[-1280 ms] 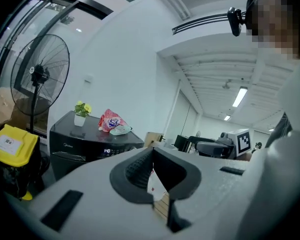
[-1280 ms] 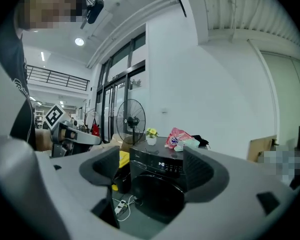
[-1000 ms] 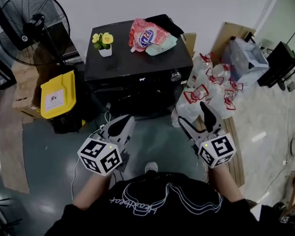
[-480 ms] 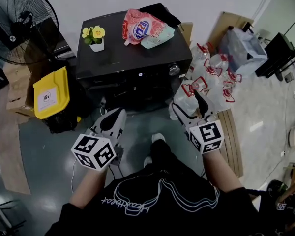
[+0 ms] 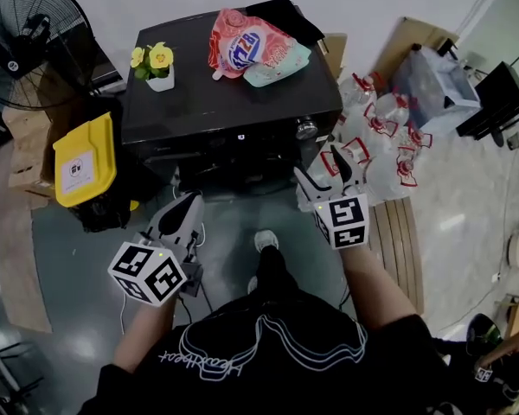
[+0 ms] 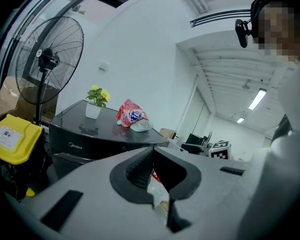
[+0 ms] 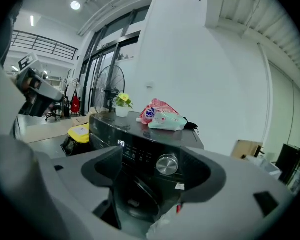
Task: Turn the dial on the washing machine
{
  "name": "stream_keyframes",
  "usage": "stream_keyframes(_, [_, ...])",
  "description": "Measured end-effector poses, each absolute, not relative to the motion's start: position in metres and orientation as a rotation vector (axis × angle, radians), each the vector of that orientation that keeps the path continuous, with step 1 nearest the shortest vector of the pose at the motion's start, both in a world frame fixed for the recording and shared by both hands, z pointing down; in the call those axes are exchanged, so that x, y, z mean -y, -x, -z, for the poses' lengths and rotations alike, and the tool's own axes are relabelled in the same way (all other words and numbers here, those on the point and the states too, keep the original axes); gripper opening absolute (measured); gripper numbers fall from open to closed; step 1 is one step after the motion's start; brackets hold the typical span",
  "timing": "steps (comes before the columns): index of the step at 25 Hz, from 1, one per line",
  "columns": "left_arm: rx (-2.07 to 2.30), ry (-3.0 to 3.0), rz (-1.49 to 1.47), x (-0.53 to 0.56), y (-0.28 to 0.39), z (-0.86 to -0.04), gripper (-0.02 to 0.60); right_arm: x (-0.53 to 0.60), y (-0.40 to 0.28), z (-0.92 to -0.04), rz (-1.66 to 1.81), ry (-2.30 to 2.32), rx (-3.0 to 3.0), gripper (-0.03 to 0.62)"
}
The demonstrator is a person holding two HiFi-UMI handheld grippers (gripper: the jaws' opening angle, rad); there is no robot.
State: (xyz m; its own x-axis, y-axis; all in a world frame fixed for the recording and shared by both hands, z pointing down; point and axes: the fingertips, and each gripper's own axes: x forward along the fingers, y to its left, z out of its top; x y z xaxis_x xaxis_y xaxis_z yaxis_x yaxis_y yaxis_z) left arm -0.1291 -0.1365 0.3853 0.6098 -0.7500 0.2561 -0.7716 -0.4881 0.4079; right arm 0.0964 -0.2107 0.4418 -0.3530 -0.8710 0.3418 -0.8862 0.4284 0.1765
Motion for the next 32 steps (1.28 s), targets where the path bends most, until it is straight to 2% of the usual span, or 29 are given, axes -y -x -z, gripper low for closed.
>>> stream_keyframes(16, [1.251, -2.250, -0.094, 0.179, 0.135, -0.421, 0.005, 0.297, -0.120, -0.533, -0.128, -1.518, 2.149, 0.344])
stream_keyframes(32, [1.273, -2.214, -0.135, 0.191, 0.137, -0.431, 0.005, 0.322, -0.118, -0.544, -0.042, -1.562, 2.072, 0.285])
